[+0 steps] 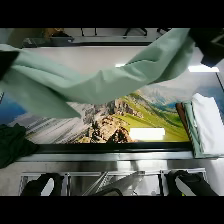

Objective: Fold the shirts.

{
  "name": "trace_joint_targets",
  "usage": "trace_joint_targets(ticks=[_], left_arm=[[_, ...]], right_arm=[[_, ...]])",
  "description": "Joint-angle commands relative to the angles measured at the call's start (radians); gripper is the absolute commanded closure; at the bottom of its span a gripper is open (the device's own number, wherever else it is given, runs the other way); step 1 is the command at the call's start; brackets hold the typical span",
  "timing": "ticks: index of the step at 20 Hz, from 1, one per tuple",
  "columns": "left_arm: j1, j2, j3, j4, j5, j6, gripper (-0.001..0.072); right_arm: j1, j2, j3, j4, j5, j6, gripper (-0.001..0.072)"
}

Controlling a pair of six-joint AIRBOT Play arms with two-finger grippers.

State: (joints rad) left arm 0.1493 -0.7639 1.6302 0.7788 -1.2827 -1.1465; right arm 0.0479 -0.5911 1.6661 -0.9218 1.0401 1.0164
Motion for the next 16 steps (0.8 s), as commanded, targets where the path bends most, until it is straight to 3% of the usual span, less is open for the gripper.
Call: trace_joint_targets(ticks=[1,5,11,13,14,16], left_arm=[[0.001,0.038,-0.007,0.087,0.024,-0.033,0.0700],[0.001,-0.119,-0.187,0.086,0.029,-0.028,0.0699],[0.001,-0.552,-0.412,0.098,0.056,0.036,0.0683],[0.007,-0.705,-0.402,0.124,0.040,0.045,0.0019],[0.024,-0.768,-0.369,0.128,0.001,0.045,0.0026],[0.068,-0.873,-0.264,0.129,-0.108,0.037,0.0026]], right_arm=[[-0.001,-0.011,0.013,-0.069,-0.004,0.000,0.0698],[0.000,-0.233,0.012,-0.069,0.074,0.006,0.0698],[0.000,-0.733,0.006,-0.069,0.174,0.141,0.0673],[-0.001,-0.860,0.006,-0.069,0.164,0.202,0.0395],[-0.001,-0.896,0.006,-0.070,0.166,0.224,0.0344],[-0.003,-0.905,0.007,-0.070,0.165,0.230,0.0346]])
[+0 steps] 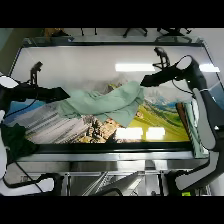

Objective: Fold the shirts.

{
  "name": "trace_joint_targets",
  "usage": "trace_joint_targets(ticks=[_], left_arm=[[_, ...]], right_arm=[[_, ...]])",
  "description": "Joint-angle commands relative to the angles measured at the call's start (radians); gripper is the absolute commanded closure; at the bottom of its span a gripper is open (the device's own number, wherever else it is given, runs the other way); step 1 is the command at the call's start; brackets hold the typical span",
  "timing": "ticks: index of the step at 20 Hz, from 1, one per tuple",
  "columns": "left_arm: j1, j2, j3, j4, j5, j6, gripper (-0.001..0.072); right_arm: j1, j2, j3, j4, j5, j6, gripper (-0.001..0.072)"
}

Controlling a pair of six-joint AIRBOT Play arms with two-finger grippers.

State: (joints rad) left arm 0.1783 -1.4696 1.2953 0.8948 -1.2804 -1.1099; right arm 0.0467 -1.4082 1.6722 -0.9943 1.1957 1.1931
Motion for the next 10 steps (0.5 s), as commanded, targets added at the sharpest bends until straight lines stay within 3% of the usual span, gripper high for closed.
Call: trace_joint_targets(ticks=[1,5,7,10], left_arm=[[0.069,-0.203,0.124,0.012,-0.160,-0.008,0.0026],[0.169,-0.217,0.152,0.025,-0.234,-0.018,0.0046],[0.211,-0.190,0.060,0.029,-0.192,-0.017,0.0046],[0.252,-0.183,-0.075,0.029,-0.100,-0.016,0.0045]], right_arm=[[-0.008,-0.073,0.001,-0.007,0.010,0.053,0.0346],[-0.020,0.012,-0.013,-0.115,0.113,0.098,0.0347],[-0.018,0.051,-0.097,-0.101,0.157,0.109,0.0349],[-0.004,0.131,-0.340,-0.012,0.082,0.117,0.0349]])
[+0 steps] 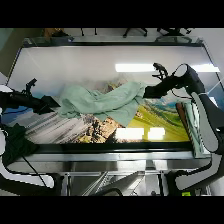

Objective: Fold the shirts.

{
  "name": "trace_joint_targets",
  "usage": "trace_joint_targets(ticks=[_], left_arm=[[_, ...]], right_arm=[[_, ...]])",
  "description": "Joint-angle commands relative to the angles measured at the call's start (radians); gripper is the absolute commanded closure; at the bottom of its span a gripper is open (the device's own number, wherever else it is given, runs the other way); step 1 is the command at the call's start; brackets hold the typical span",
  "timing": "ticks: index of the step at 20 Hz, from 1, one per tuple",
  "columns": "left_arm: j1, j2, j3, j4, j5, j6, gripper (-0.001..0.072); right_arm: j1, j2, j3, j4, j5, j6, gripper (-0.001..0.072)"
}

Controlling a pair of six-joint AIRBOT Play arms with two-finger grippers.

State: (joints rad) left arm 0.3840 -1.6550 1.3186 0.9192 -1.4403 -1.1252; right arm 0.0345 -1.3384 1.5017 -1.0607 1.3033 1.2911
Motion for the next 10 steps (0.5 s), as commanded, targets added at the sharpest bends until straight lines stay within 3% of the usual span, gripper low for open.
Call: trace_joint_targets(ticks=[1,6,10], left_arm=[[0.048,0.003,-0.130,0.003,0.097,-0.001,0.0045],[0.000,0.000,-0.162,0.004,0.288,0.014,0.0046],[-0.039,-0.059,-0.071,-0.014,0.291,0.013,0.0046]], right_arm=[[0.015,0.082,-0.248,0.100,-0.071,0.019,0.0348],[0.071,0.105,-0.507,0.240,-0.269,0.019,0.0349],[0.146,0.097,-0.561,0.282,-0.422,0.019,0.0350]])
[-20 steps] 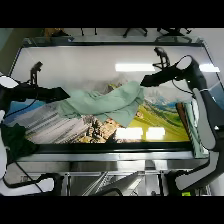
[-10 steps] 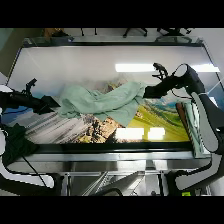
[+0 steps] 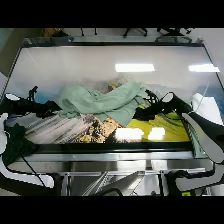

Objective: Fold the shirts.

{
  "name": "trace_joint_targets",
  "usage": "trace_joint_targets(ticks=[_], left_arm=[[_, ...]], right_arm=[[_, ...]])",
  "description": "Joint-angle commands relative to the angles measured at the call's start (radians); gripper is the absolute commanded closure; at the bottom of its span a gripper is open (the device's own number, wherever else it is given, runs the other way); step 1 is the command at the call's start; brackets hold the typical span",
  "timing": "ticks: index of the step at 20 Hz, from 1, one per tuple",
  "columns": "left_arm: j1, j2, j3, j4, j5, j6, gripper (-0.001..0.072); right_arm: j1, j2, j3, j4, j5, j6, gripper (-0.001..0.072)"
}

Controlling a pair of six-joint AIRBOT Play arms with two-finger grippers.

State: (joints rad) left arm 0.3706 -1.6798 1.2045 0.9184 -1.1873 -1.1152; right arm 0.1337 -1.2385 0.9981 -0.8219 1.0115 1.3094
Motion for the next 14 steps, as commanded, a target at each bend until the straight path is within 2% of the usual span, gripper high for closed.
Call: trace_joint_targets(ticks=[1,4,6,9,10,11,14], left_arm=[[-0.042,-0.057,0.069,-0.029,0.027,0.004,0.0046],[-0.085,-0.119,0.134,-0.020,-0.041,0.007,0.0069],[-0.087,-0.159,0.172,-0.020,-0.100,0.012,0.0495],[-0.067,-0.163,0.187,-0.020,-0.138,0.012,0.0697],[-0.054,-0.150,0.187,-0.021,-0.141,0.011,0.0695],[-0.042,-0.133,0.187,-0.021,-0.143,0.011,0.0695],[-0.008,-0.060,0.187,-0.028,-0.171,0.010,0.0695]], right_arm=[[0.063,-0.010,-0.057,0.053,-0.157,0.000,0.0350],[0.106,-0.048,-0.057,0.095,-0.202,0.000,0.0350],[0.133,-0.080,-0.057,0.130,-0.201,-0.021,0.0352],[0.157,-0.087,-0.055,0.202,-0.192,-0.095,0.0367],[0.153,-0.081,-0.053,0.240,-0.180,-0.143,0.0606],[0.152,-0.069,-0.053,0.260,-0.180,-0.172,0.0693],[0.143,0.004,-0.049,0.265,-0.174,-0.188,0.0697]])
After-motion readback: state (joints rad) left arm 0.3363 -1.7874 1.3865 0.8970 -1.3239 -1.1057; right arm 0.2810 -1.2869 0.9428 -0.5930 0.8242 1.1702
